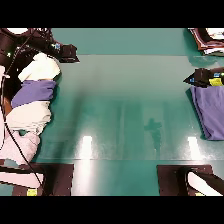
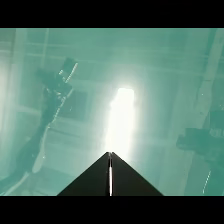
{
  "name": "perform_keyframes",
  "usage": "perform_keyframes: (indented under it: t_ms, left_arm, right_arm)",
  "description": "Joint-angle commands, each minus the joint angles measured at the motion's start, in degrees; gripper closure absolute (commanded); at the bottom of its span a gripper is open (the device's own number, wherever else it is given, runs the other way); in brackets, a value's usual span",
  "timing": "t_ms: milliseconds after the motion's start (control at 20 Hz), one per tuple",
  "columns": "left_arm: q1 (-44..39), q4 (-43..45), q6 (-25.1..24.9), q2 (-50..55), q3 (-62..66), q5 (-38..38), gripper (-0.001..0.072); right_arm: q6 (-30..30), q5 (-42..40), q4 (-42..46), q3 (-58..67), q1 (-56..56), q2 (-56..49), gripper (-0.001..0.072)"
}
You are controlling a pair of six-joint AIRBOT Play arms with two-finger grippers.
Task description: Fold the shirts.
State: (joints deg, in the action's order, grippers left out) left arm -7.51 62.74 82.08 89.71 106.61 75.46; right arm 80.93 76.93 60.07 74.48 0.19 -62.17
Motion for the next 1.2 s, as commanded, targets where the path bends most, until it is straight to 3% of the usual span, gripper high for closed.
perform_keyframes:
  t_ms: [0, 800, 850, 900, 950, 1100, 1150]
  left_arm:
    - [0.0, 0.0, 0.0, 0.0, 0.0, 0.0, 0.0686]
    - [0.0, -0.4, -0.3, 0.0, 0.0, -1.8, 0.0684]
    - [0.0, 2.1, -1.2, 0.0, 0.0, -3.6, 0.0523]
    - [0.0, 6.3, -1.1, 0.0, 0.0, -5.3, 0.0149]
    - [0.0, 13.0, 1.1, 0.1, 0.0, -7.8, 0.0017]
    - [0.5, 35.0, 8.8, 0.8, 0.0, -13.8, 0.0041]
    - [1.9, 37.4, 10.1, 1.6, 0.0, -15.4, 0.0040]
  right_arm:
    - [0.0, 0.2, 0.0, 0.1, 0.0, 0.0, 0.0696]
    - [0.0, -0.4, 0.0, 0.1, 0.0, 0.0, 0.0696]
    - [0.0, -0.4, 0.0, 0.1, 0.0, 0.0, 0.0696]
    - [0.0, -0.4, -0.1, 0.1, 0.0, 0.0, 0.0696]
    - [0.0, -0.4, -0.1, 0.1, 0.1, 0.0, 0.0696]
    - [0.0, -0.3, -0.2, 0.1, 0.1, 0.0, 0.0696]
    - [0.0, -0.2, -0.2, 0.1, 0.1, 0.0, 0.0696]
